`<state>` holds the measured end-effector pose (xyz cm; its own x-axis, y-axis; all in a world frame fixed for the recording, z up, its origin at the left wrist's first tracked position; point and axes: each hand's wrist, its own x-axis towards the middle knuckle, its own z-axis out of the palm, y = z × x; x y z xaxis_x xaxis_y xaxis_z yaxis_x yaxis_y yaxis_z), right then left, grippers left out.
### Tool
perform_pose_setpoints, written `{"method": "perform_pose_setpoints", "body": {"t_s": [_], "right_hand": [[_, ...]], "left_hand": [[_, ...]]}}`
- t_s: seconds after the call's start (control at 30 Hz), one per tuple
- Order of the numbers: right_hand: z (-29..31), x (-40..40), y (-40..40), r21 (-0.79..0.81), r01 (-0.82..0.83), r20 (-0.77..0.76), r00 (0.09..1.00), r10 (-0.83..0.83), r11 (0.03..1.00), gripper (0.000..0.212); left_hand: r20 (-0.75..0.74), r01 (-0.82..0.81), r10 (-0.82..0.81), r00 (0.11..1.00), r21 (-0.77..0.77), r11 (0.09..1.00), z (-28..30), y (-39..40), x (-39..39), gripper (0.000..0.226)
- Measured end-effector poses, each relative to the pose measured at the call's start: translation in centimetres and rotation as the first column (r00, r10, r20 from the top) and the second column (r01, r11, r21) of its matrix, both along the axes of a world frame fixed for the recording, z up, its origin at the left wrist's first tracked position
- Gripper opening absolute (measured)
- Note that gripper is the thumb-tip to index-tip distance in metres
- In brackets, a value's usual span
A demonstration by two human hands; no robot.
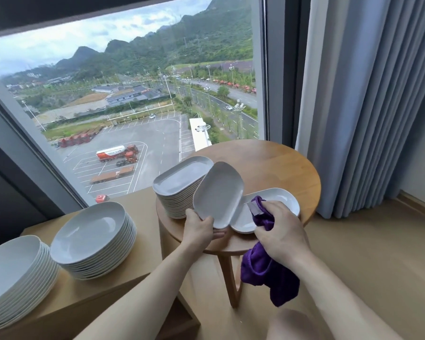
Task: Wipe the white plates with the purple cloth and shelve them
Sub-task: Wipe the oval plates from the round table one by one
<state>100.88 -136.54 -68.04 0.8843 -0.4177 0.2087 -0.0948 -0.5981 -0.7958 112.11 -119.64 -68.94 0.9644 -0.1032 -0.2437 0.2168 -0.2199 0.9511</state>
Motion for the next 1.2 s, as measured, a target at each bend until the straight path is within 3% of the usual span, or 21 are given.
{"method": "perform_pose_setpoints", "body": {"t_s": [0.13, 0.4, 0.5, 0.6, 0.7, 0.73, 0.8, 0.87, 0.9, 0.97, 1.0, 1.07, 1.2], "right_hand": [[-0.1, -0.2, 0.6, 0.029, -0.031, -0.008, 0.999, 0.031, 0.999, 0.046], [0.6, -1.0, 3.0, 0.069, -0.187, 0.068, 0.981, 0.182, 0.980, 0.056], [1.8, -1.5, 4.6, 0.202, -0.245, 0.058, 0.970, 0.238, 0.948, 0.042], [2.7, -1.7, 6.1, 0.525, -0.277, 0.070, 0.956, 0.284, 0.805, 0.023], [3.5, -2.0, 7.7, 0.818, -0.290, 0.141, 0.939, 0.314, 0.497, 0.016], [3.6, -2.2, 8.2, 0.865, -0.291, 0.163, 0.933, 0.320, 0.408, 0.017], [3.6, -2.6, 9.3, 0.894, -0.297, 0.193, 0.931, 0.310, 0.334, 0.025], [2.6, -2.9, 10.5, 0.857, -0.306, 0.185, 0.934, 0.307, 0.415, 0.030], [1.9, -3.2, 11.2, 0.781, -0.308, 0.150, 0.937, 0.316, 0.543, 0.030], [0.5, -4.0, 12.8, 0.462, -0.317, 0.048, 0.942, 0.333, 0.829, 0.034], [-0.1, -4.5, 13.6, 0.274, -0.336, 0.011, 0.938, 0.346, 0.901, 0.033], [-1.0, -5.2, 15.0, 0.058, -0.376, -0.022, 0.926, 0.378, 0.925, 0.029], [-1.6, -5.9, 16.3, 0.071, -0.419, -0.096, 0.900, 0.425, 0.905, 0.051]], "left_hand": [[-0.019, -0.063, 0.061, 0.998, -0.112, 0.992, -0.2, 2.2, -0.2, 0.045], [-0.133, -0.037, 0.017, 0.991, -0.147, 0.988, 1.0, 6.0, -5.4, 0.033], [-0.189, -0.006, -0.033, 0.982, -0.203, 0.979, 0.8, 8.5, -8.1, 0.041], [-0.237, -0.015, -0.054, 0.970, -0.280, 0.960, 0.4, 11.3, -10.2, 0.064], [-0.266, -0.025, -0.071, 0.961, -0.338, 0.941, 0.0, 13.6, -12.0, 0.079], [-0.270, -0.008, -0.097, 0.958, -0.364, 0.931, 0.1, 14.1, -12.6, 0.081], [-0.261, 0.040, -0.164, 0.951, -0.424, 0.905, 0.3, 14.9, -14.0, 0.085], [-0.239, 0.069, -0.206, 0.949, -0.480, 0.875, 0.8, 14.9, -15.5, 0.088], [-0.219, 0.081, -0.213, 0.952, -0.491, 0.867, 0.8, 14.8, -16.1, 0.089], [-0.151, 0.117, -0.219, 0.964, -0.500, 0.858, 0.1, 14.8, -17.3, 0.091], [-0.121, 0.142, -0.229, 0.966, -0.493, 0.858, -0.3, 14.8, -17.9, 0.091], [-0.127, 0.151, -0.239, 0.963, -0.482, 0.863, -0.9, 15.2, -18.6, 0.090], [-0.166, 0.180, -0.290, 0.942, -0.480, 0.858, -0.8, 16.3, -18.8, 0.091]]}}
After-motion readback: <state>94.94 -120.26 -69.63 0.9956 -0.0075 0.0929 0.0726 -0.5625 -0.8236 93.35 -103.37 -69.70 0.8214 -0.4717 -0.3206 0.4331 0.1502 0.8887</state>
